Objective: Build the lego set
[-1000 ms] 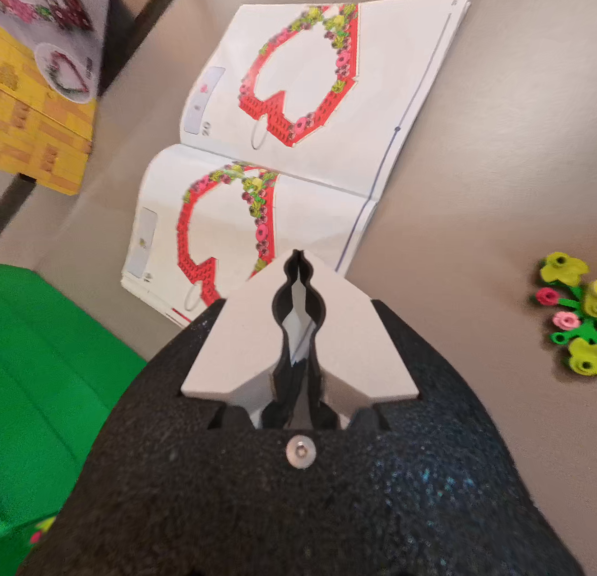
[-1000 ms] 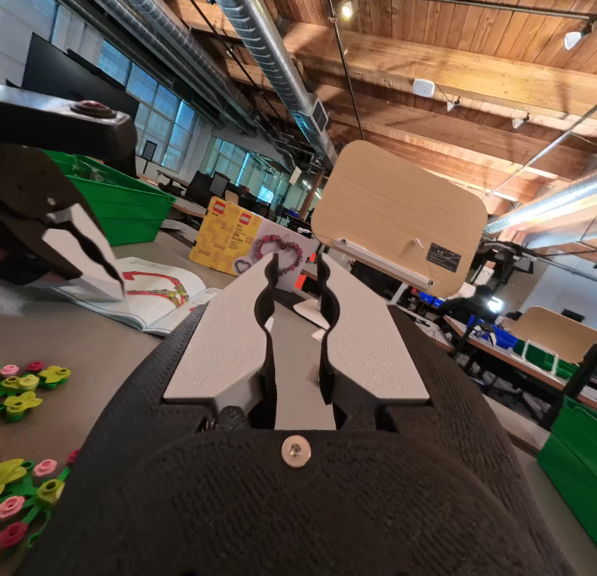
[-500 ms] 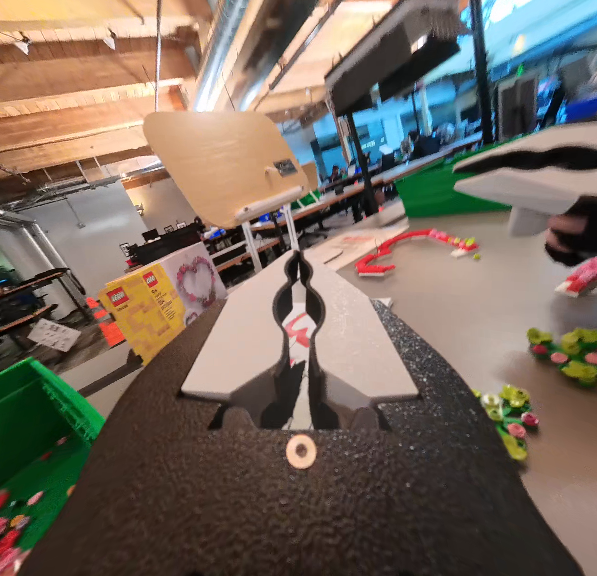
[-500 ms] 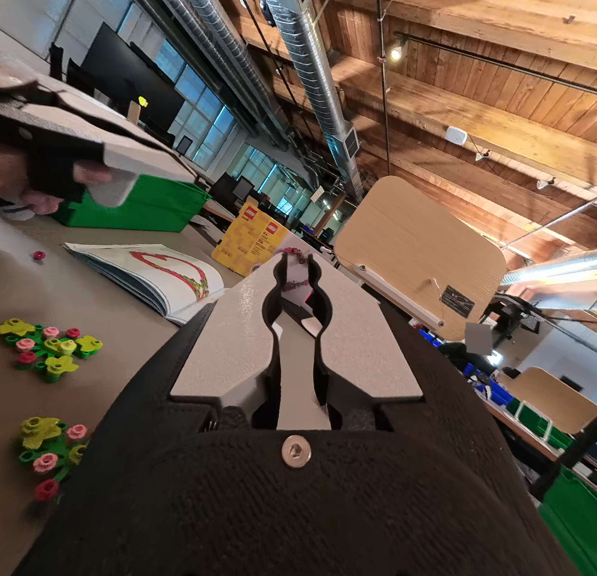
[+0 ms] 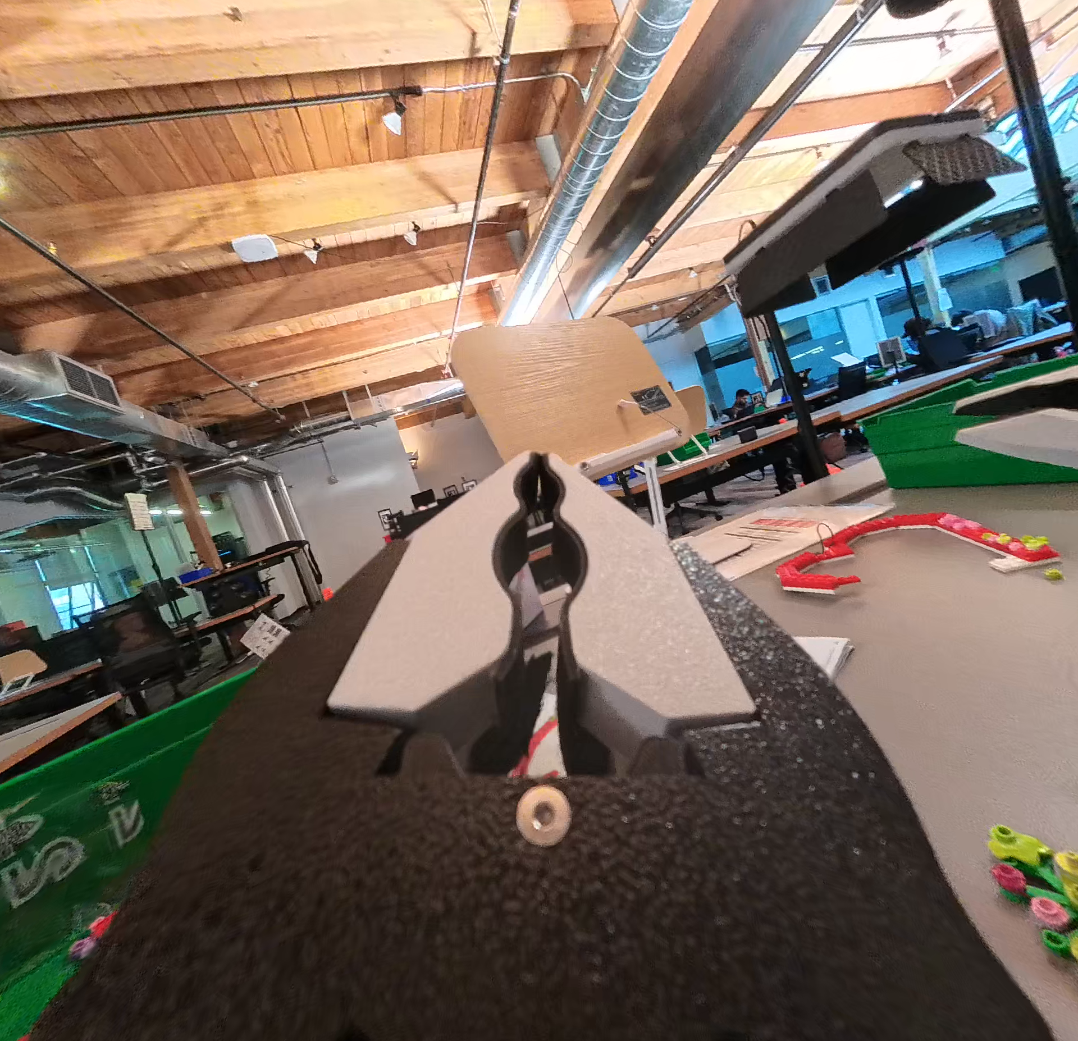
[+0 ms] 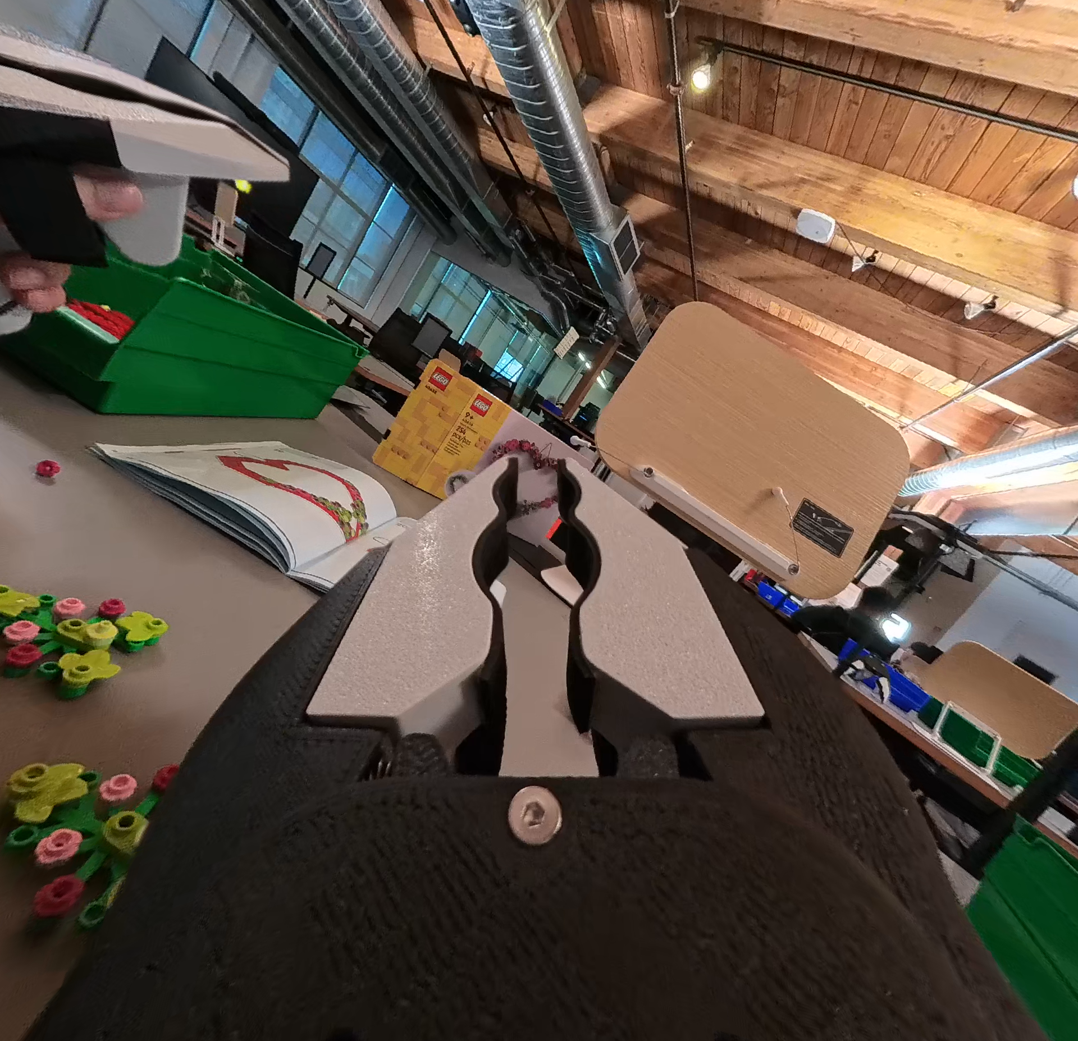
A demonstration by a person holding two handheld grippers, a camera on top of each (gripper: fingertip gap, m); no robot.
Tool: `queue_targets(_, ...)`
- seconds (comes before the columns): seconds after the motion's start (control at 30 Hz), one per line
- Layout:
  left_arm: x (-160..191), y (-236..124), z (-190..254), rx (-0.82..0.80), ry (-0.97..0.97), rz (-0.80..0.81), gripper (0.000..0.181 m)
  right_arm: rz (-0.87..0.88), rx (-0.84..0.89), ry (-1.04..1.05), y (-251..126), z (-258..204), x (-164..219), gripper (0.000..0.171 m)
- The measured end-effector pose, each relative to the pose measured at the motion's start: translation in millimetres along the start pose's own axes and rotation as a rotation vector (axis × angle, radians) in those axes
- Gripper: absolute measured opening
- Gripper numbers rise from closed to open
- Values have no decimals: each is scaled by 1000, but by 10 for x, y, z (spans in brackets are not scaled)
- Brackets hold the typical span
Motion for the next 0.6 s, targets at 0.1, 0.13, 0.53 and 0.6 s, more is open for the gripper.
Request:
queue_targets(0.1,-67,-7,-38,13,-56,16,6,25,-7,38,10,-3,-43,17)
queue_targets(0.13,-76,2,-27,32,-76,8,12,39,-25,75,25,-13,-61,20)
queue_targets(0.53,-76,258,337,86,-156,-319,71,109,-360,464,367,-488,-851,65)
queue_targets(0.6,-15,315,398,83,-116,-388,77,119,-377,498,388,-523,-1044,74)
Point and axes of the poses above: each gripper's, where its closed fingertips meet, y out along the fingers, x out of its underside, z = x × y across the jaws, the point moved 3 cm from there along -y, back along the fingers, and after that the axes turned 12 degrees about -x, right-handed, at the moved point
